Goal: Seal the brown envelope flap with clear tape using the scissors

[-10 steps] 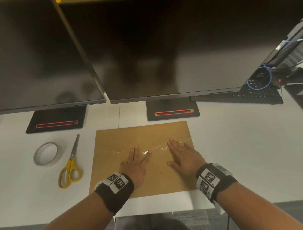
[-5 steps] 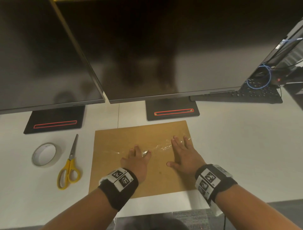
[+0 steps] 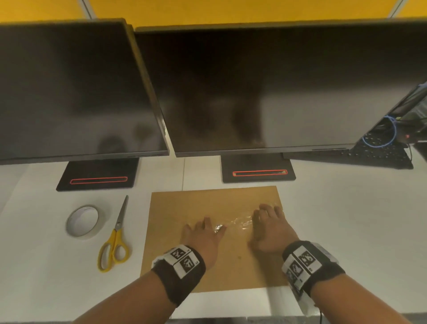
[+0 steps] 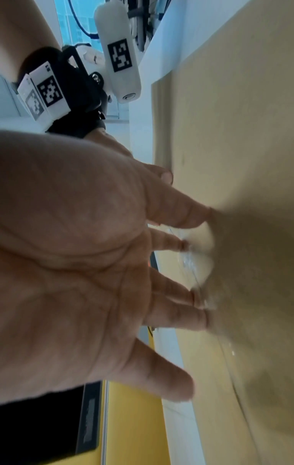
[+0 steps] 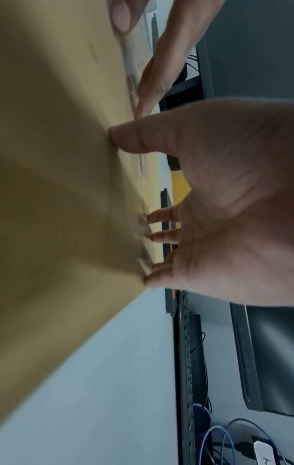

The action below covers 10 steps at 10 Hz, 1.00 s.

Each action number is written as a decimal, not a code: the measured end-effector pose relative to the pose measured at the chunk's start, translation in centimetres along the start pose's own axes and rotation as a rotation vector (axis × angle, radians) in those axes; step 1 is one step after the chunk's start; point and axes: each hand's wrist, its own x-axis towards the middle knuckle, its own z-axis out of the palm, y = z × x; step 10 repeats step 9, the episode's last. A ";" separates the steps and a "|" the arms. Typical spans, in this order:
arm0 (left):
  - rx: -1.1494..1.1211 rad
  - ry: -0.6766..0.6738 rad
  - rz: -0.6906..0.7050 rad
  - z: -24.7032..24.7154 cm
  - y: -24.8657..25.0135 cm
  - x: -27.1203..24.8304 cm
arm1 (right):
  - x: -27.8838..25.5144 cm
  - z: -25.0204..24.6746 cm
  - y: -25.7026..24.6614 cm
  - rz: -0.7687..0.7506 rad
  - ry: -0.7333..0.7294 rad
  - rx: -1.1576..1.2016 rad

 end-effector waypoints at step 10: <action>-0.216 0.045 0.048 1.6 -11.6 -3.5 | 0.4 1.2 -13.0 -0.178 -0.100 -0.086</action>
